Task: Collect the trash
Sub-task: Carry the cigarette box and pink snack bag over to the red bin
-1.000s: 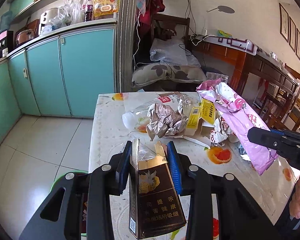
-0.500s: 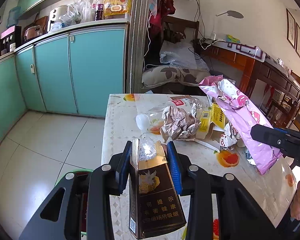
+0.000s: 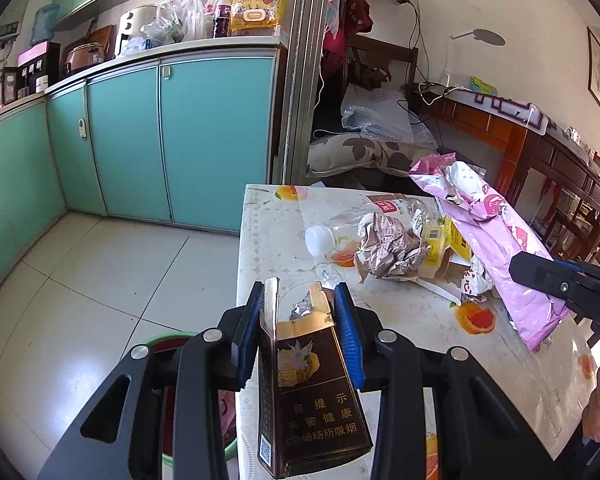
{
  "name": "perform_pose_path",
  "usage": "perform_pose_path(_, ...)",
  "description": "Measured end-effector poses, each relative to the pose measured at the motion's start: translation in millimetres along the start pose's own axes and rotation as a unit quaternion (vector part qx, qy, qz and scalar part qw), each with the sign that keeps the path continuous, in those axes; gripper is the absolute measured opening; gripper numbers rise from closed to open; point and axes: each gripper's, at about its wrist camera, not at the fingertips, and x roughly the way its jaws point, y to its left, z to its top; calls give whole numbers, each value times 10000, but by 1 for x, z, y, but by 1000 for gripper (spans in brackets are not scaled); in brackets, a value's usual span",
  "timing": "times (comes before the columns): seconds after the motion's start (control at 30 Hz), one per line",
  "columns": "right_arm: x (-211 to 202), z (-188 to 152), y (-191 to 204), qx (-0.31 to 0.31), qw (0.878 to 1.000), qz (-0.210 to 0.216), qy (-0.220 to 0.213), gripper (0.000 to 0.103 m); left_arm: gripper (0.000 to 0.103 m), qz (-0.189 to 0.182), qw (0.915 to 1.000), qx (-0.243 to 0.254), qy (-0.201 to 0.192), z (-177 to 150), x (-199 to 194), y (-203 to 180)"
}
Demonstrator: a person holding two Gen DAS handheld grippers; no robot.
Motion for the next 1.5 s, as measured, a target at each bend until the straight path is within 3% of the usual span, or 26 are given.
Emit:
perform_pose_path(0.9,28,11,36,-11,9984,563,-20,13,34,615,9966,-535,120,-15,-3,60)
perform_pose_path(1.5,77,15,80,-229,9931,1080,392,13,34,1025,9891,-989,379,-33,-1,109)
